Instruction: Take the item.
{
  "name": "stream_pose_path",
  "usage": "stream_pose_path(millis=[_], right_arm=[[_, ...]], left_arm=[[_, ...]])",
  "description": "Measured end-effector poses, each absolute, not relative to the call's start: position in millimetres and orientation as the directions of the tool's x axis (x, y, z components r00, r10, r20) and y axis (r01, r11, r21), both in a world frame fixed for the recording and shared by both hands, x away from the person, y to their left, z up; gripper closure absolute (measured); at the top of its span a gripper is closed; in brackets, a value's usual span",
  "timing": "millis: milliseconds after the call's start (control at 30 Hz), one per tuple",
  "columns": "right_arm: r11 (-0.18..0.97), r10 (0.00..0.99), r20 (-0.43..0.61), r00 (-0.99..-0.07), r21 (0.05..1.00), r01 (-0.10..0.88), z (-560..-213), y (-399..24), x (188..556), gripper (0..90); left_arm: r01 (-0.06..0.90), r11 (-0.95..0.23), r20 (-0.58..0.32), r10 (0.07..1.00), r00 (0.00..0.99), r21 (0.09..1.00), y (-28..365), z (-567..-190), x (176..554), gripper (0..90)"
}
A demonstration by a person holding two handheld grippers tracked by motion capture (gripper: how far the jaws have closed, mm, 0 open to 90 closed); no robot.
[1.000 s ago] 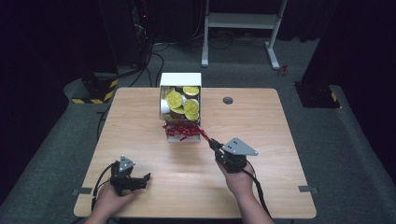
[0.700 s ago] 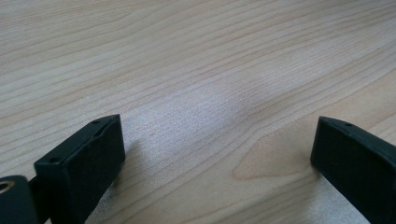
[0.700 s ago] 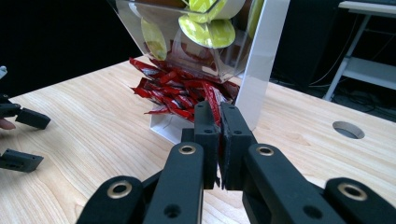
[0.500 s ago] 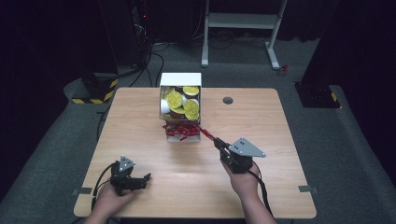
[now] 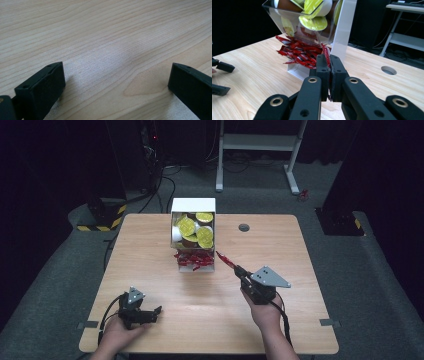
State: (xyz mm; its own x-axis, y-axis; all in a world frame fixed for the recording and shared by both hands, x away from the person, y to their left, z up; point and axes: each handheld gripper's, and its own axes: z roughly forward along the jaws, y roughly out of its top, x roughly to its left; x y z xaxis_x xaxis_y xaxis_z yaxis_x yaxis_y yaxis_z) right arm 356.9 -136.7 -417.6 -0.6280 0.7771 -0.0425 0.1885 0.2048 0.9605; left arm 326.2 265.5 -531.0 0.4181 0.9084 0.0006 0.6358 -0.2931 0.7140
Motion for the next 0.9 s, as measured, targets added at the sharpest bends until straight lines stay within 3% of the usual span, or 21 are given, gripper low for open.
stream_pose_path(millis=[900], right_arm=[[0.189, 0.833, -0.04, -0.553, 0.958, 0.216, -423, -165, 372, 88.6]], left_arm=[[0.636, -0.294, 0.001, 0.908, 0.418, 0.714, 266, -531, 326, 1.2]])
